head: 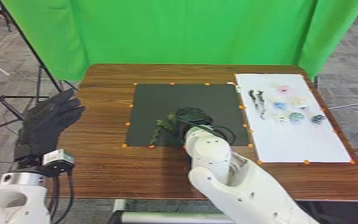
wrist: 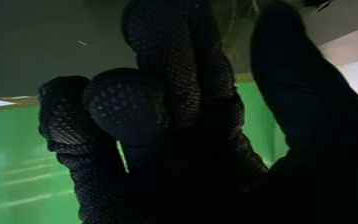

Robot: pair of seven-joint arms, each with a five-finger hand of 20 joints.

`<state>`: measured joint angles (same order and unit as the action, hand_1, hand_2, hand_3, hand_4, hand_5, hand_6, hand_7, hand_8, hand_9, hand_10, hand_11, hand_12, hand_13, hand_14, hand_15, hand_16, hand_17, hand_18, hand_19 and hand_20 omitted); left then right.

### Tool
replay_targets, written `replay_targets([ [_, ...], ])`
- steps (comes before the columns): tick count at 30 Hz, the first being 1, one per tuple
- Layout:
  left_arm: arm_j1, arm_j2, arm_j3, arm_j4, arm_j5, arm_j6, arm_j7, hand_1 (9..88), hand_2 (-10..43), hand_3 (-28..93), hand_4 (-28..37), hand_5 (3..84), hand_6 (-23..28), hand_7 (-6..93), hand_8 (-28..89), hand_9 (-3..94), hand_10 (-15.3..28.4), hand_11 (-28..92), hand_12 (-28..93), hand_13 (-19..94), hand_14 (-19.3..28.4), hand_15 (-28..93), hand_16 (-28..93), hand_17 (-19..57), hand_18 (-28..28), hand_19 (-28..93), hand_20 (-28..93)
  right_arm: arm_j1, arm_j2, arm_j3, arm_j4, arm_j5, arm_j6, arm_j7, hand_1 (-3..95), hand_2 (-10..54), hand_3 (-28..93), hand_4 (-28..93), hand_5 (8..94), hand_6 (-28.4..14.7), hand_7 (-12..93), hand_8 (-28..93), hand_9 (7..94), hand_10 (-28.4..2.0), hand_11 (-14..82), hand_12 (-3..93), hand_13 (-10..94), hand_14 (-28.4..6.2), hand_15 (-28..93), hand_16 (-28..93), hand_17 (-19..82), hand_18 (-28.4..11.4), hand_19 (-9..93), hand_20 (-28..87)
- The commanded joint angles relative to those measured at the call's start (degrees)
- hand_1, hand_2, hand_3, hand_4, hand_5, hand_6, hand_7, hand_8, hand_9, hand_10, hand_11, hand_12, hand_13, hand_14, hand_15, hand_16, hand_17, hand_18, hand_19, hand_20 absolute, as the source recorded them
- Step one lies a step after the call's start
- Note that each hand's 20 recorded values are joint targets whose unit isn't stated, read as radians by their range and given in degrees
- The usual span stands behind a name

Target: Arrange flowers

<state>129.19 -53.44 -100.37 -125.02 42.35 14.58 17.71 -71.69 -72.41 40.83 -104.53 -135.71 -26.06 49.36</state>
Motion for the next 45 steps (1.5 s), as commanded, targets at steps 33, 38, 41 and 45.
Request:
replay_targets([
  [33, 7.8, 2.84, -0.74, -1.60, -4.38, 4.55, 7.61, 24.8, 6.6, 80, -19.3, 41.0, 10.8, 11.6, -9, 35.1, 20.8, 32, 7, 22, 27.7, 61, -16, -8.9, 23.6, 62, -3, -2.7, 24.8, 11.8, -9.8, 4.9, 20.7, 0.7, 27.8, 4.3, 76, -18, 65.8, -11.9, 17, -7, 67.5, -23.1, 30.0, 19.4, 67, -15.2, 72, 21, 45, -23.3, 93, -3],
  [38, 8.3, 3.22, -0.20, -1.56, -5.19, 5.17, 9.06, 23.6, 7.1, 79, -21.7, 41.1, 10.8, 11.6, -9, 35.1, 20.8, 32, 7, 23, 27.7, 61, -16, -9.0, 23.7, 63, -3, -3.7, 27.2, 12.1, -7.8, 5.3, 22.3, 2.3, 28.1, 4.6, 77, -19, 65.2, -11.7, 18, -7, 66.9, -22.7, 30.2, 19.3, 67, -14.8, 72, 20, 45, -23.1, 93, -3],
  [41, 8.2, 3.81, 0.35, -1.53, -5.85, 5.67, 10.01, 23.2, 7.3, 79, -22.9, 41.1, 10.8, 11.6, -9, 35.2, 20.9, 32, 7, 23, 27.9, 61, -16, -9.0, 23.8, 62, -3, -4.2, 27.8, 12.5, -6.5, 5.3, 22.9, 3.2, 28.1, 4.7, 77, -19, 64.9, -11.6, 18, -7, 66.8, -22.7, 29.9, 19.1, 67, -14.7, 72, 20, 45, -22.9, 93, -4],
  [45, 8.0, 3.66, 0.58, -1.50, -5.72, 5.57, 9.82, 22.5, 7.3, 79, -24.0, 41.3, 10.9, 11.5, -9, 35.3, 21.0, 32, 7, 23, 27.9, 61, -16, -9.0, 23.8, 62, -3, -4.9, 29.1, 13.2, -5.3, 5.2, 22.9, 4.0, 28.2, 4.7, 78, -19, 64.3, -11.8, 18, -7, 66.1, -22.7, 29.4, 18.9, 67, -14.6, 72, 20, 45, -22.8, 93, -4],
])
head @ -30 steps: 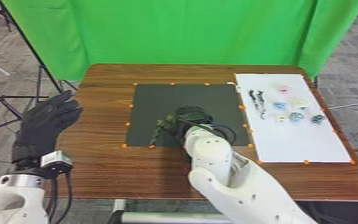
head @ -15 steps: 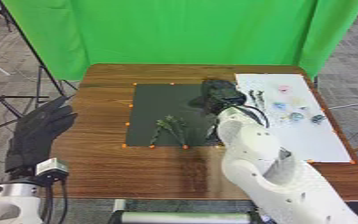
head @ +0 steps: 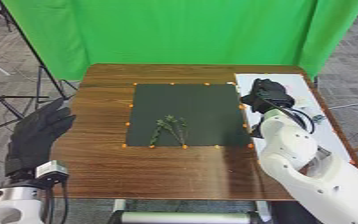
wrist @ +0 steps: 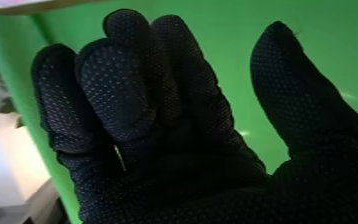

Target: Arrange flowers

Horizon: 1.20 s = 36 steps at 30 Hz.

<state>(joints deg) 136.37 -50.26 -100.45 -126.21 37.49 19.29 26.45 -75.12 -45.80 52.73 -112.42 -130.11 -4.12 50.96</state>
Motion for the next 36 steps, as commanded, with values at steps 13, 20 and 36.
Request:
replay_targets([
  [13, -0.3, -0.03, 1.62, 0.00, -0.45, 0.43, 0.42, 22.4, 7.4, 80, -24.6, 41.3, 10.9, 11.3, -9, 35.4, 21.0, 31, 7, 23, 27.8, 61, -16, -9.0, 23.9, 62, -3, 2.7, 2.6, -0.7, 8.5, 1.2, -1.3, 4.2, 27.7, 3.8, 78, -20, 62.7, -12.3, 18, -7, 64.9, -23.0, 28.7, 18.7, 66, -14.7, 72, 20, 45, -22.4, 93, -4],
  [20, -0.8, -0.17, 1.94, 0.07, -0.38, 0.46, 0.14, 22.6, 7.4, 80, -24.5, 41.4, 11.0, 11.3, -9, 35.4, 21.0, 32, 7, 23, 27.9, 61, -16, -9.0, 23.9, 62, -3, 5.2, 0.6, -0.9, 11.3, 1.0, -4.5, 3.7, 26.9, 3.1, 77, -20, 62.0, -12.7, 17, -7, 64.4, -23.3, 28.7, 18.7, 66, -14.8, 72, 20, 45, -22.2, 93, -4],
  [36, -2.4, -2.26, 1.99, 0.58, 1.19, -1.23, -1.99, 23.2, 7.5, 79, -24.0, 41.3, 10.9, 11.5, -9, 35.5, 21.0, 32, 7, 23, 27.9, 61, -16, -9.0, 23.9, 62, -3, 9.9, -6.1, -5.9, 17.1, 0.3, -8.8, 3.3, 26.3, 2.6, 75, -21, 62.0, -12.7, 17, -7, 63.9, -23.5, 29.0, 18.9, 65, -15.0, 73, 20, 45, -22.3, 93, -5],
])
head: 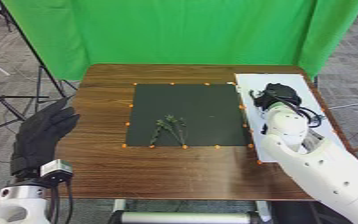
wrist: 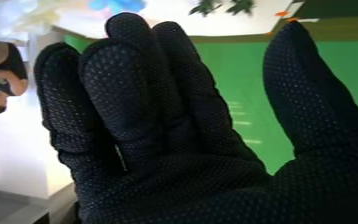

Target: Arrange flowers

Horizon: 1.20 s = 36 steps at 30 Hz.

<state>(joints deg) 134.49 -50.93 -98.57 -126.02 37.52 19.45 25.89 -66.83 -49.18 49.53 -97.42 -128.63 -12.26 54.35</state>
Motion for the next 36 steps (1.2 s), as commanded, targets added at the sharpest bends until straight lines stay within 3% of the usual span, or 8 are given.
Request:
replay_targets([
  [1, -0.7, -2.00, 0.00, 0.36, 1.47, -1.67, -2.05, 23.2, 7.5, 79, -24.0, 41.3, 10.9, 11.5, -9, 35.4, 21.0, 32, 7, 23, 27.9, 61, -16, -9.0, 23.9, 62, -3, 1.6, -2.9, -2.8, 2.4, -1.3, -0.9, 0.1, 26.4, 2.7, 75, -21, 62.0, -12.7, 17, -7, 63.9, -23.5, 29.0, 18.9, 65, -15.0, 73, 20, 45, -22.3, 93, -5],
  [6, -1.2, -2.70, -0.09, 0.49, 2.02, -2.17, -2.74, 23.3, 7.7, 79, -23.9, 41.3, 10.9, 11.4, -9, 35.5, 21.1, 32, 7, 23, 27.9, 61, -16, -8.9, 23.8, 62, -3, 2.1, -2.9, -3.7, 3.6, -1.7, -1.3, 1.1, 26.5, 2.8, 74, -21, 62.1, -12.6, 17, -7, 63.9, -23.4, 29.1, 18.8, 66, -15.0, 73, 19, 45, -22.3, 93, -5],
  [14, -1.6, -2.82, -0.06, 0.62, 2.02, -2.37, -2.92, 23.4, 7.8, 79, -23.7, 41.4, 11.0, 11.4, -9, 35.4, 21.0, 32, 7, 23, 28.0, 61, -16, -8.9, 23.8, 62, -3, 3.6, -2.1, -5.7, 4.5, -2.0, 0.2, 2.0, 26.8, 3.0, 73, -21, 62.4, -12.6, 17, -7, 64.3, -23.3, 29.5, 18.8, 66, -14.8, 73, 19, 46, -22.3, 93, -5],
  [19, -2.5, -3.60, 0.24, 0.81, 2.83, -3.14, -3.79, 23.5, 7.8, 79, -23.5, 41.4, 11.0, 11.4, -9, 35.4, 21.0, 32, 7, 23, 27.9, 61, -16, -8.9, 23.9, 62, -3, 4.9, -2.0, -7.1, 5.9, -2.2, -0.1, 3.5, 27.1, 2.9, 73, -21, 62.6, -12.6, 18, -7, 64.7, -23.3, 30.1, 18.8, 67, -14.8, 73, 19, 46, -22.2, 93, -5],
  [20, -2.3, -3.14, 0.41, 0.77, 2.42, -2.73, -3.23, 23.5, 7.8, 79, -23.5, 41.4, 11.0, 11.4, -9, 35.4, 21.0, 32, 7, 23, 27.9, 61, -16, -8.9, 23.9, 62, -3, 4.8, -2.4, -6.7, 6.3, -3.0, -0.3, 3.2, 27.3, 2.9, 73, -21, 62.8, -12.7, 18, -7, 64.9, -23.3, 30.2, 18.9, 67, -14.7, 73, 19, 47, -22.1, 93, -4],
  [27, -2.7, -3.83, 0.25, 0.90, 2.84, -3.15, -3.82, 23.5, 7.9, 79, -23.3, 41.4, 11.0, 11.5, -9, 35.5, 21.0, 32, 7, 23, 27.9, 61, -16, -8.9, 23.9, 62, -3, 5.7, -2.3, -8.0, 7.5, -2.4, -0.2, 3.9, 28.5, 2.5, 72, -21, 63.8, -12.6, 18, -7, 66.0, -23.0, 31.3, 19.1, 68, -14.4, 73, 19, 48, -22.0, 93, -3],
  [36, -2.6, -2.29, 0.86, 0.99, 1.69, -2.45, -2.48, 23.5, 7.9, 79, -23.2, 41.4, 11.0, 11.3, -9, 35.5, 21.0, 32, 7, 23, 27.9, 61, -16, -8.9, 23.9, 62, -3, 4.9, -3.1, -7.9, 8.6, -1.9, -1.0, 4.1, 34.2, -0.1, 74, -23, 68.6, -9.7, 24, -7, 70.6, -20.2, 36.7, 20.3, 70, -12.7, 73, 20, 49, -21.2, 93, -1],
])
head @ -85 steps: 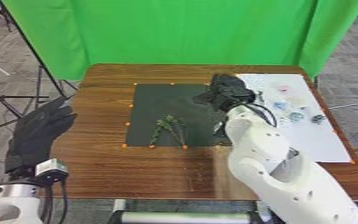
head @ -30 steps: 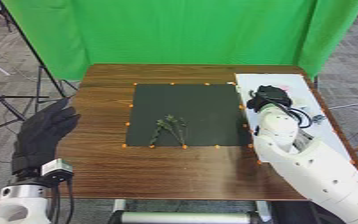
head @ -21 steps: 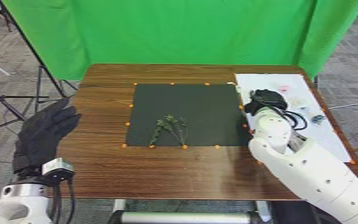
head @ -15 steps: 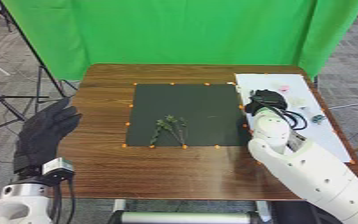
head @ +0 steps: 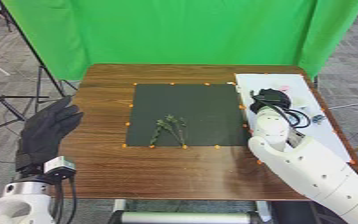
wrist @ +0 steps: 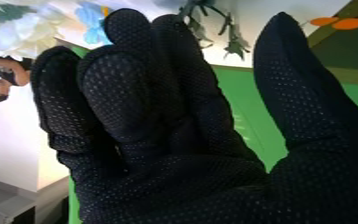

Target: Arrange flowers

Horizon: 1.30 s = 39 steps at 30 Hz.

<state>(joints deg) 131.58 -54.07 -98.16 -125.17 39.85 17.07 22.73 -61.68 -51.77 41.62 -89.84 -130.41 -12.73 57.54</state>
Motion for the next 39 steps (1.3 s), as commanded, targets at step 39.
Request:
replay_targets([
  [39, 3.0, 1.36, -0.77, -1.06, -1.36, 1.42, 0.72, 23.7, 8.2, 79, -23.0, 41.5, 11.1, 11.4, -9, 35.4, 21.0, 32, 7, 23, 27.9, 61, -17, -8.9, 23.9, 63, -3, -1.2, 4.4, -1.3, -11.5, -3.9, 11.2, -2.9, 52.8, -7.2, 76, -28, 79.2, -4.0, 34, 17, 82.7, -13.0, 42.4, 30.9, 81, -7.2, 71, 24, 53, -21.3, 93, 18],
])
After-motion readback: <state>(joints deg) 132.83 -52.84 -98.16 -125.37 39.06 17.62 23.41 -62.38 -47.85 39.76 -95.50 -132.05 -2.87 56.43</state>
